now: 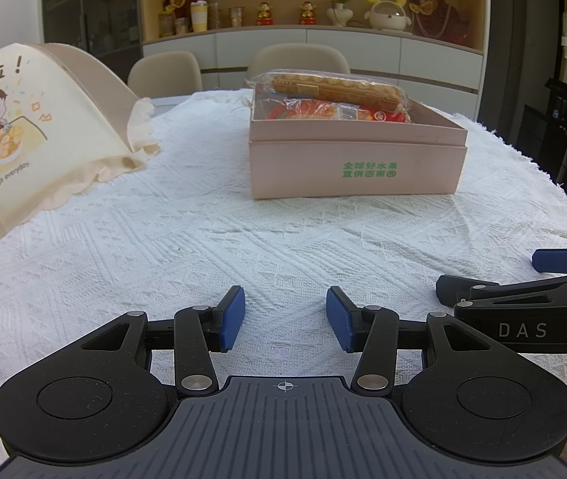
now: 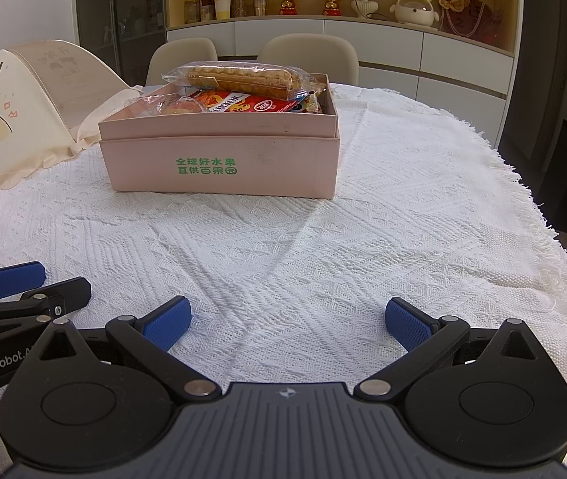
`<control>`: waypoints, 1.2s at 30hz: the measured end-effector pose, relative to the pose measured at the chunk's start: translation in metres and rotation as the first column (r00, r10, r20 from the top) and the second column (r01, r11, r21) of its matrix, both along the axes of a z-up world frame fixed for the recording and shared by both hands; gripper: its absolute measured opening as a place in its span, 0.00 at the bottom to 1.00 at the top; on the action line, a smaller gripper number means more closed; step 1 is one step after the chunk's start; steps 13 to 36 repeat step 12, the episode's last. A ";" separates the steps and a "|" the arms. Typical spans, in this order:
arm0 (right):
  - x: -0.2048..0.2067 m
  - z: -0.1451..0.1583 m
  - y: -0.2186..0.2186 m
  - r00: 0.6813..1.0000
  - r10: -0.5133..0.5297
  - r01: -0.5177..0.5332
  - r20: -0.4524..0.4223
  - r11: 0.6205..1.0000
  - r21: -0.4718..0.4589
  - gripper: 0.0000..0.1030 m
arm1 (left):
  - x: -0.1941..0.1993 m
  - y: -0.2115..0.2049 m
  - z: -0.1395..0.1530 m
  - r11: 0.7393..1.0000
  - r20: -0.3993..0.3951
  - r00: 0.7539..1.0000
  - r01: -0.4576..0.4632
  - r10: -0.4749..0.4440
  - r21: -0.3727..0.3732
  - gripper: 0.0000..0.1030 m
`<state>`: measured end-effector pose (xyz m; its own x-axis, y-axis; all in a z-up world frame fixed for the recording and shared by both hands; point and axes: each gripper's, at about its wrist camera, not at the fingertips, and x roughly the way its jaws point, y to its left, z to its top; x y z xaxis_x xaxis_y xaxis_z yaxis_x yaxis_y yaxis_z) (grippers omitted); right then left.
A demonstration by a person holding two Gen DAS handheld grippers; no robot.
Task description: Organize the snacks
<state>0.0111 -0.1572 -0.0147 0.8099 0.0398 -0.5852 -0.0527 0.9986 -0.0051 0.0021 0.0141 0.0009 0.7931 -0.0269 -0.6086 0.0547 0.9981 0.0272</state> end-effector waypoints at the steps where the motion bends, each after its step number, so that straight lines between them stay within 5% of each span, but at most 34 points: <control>1: 0.000 0.000 0.000 1.000 0.000 0.000 0.000 1.000 0.000 1.00 | 0.000 0.000 0.000 1.000 0.000 1.000 0.000 0.000 0.000 0.50; 36: 0.000 0.000 0.000 1.000 0.000 0.000 0.000 1.000 0.000 1.00 | 0.000 -0.001 0.001 1.000 0.002 1.000 0.000 0.000 0.001 0.50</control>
